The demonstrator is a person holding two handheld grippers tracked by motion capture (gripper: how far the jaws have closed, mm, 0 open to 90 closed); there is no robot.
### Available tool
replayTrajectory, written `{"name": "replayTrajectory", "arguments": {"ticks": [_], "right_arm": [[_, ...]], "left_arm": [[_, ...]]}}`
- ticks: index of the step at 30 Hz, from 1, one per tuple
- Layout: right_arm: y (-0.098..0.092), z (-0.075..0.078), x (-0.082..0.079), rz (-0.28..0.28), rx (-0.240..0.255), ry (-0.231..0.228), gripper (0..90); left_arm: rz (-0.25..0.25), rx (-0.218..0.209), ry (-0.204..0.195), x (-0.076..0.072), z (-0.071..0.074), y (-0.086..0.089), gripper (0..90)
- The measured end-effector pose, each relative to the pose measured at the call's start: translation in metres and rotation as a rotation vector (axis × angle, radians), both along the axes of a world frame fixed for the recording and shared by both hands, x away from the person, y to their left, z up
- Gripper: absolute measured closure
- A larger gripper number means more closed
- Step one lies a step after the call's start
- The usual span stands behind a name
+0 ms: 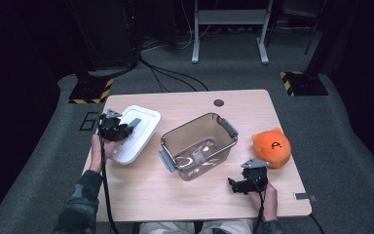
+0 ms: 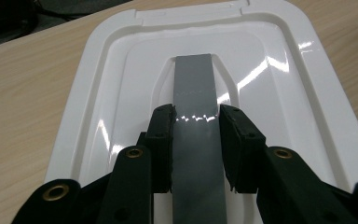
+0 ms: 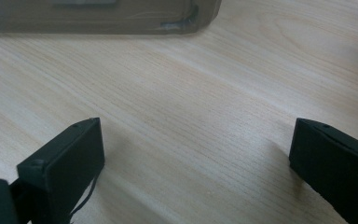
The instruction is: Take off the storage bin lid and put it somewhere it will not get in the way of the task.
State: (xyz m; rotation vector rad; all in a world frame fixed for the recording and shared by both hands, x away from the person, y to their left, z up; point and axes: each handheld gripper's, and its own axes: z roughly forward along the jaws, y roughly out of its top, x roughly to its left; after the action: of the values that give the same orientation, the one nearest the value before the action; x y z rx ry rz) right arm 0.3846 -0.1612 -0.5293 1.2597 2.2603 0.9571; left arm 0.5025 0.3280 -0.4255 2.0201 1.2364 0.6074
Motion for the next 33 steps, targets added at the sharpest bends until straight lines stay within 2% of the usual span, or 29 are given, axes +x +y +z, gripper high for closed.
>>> {"name": "replayTrajectory", "arguments": {"ticks": [15, 23, 28, 33], "right_arm": [[0.000, 0.000, 0.000, 0.000, 0.000, 0.000, 2.3], [0.000, 0.000, 0.000, 0.000, 0.000, 0.000, 2.3], [0.000, 0.000, 0.000, -0.001, 0.000, 0.000, 2.3], [0.000, 0.000, 0.000, -0.001, 0.000, 0.000, 2.3]], "left_arm": [[0.017, 0.007, 0.047, 0.008, -0.021, -0.001, 66.3], [0.031, 0.004, 0.089, 0.012, -0.040, 0.000, 66.3], [0.037, 0.002, 0.092, 0.015, -0.046, -0.001, 66.3], [0.040, -0.001, 0.115, 0.019, -0.054, -0.002, 66.3]]}}
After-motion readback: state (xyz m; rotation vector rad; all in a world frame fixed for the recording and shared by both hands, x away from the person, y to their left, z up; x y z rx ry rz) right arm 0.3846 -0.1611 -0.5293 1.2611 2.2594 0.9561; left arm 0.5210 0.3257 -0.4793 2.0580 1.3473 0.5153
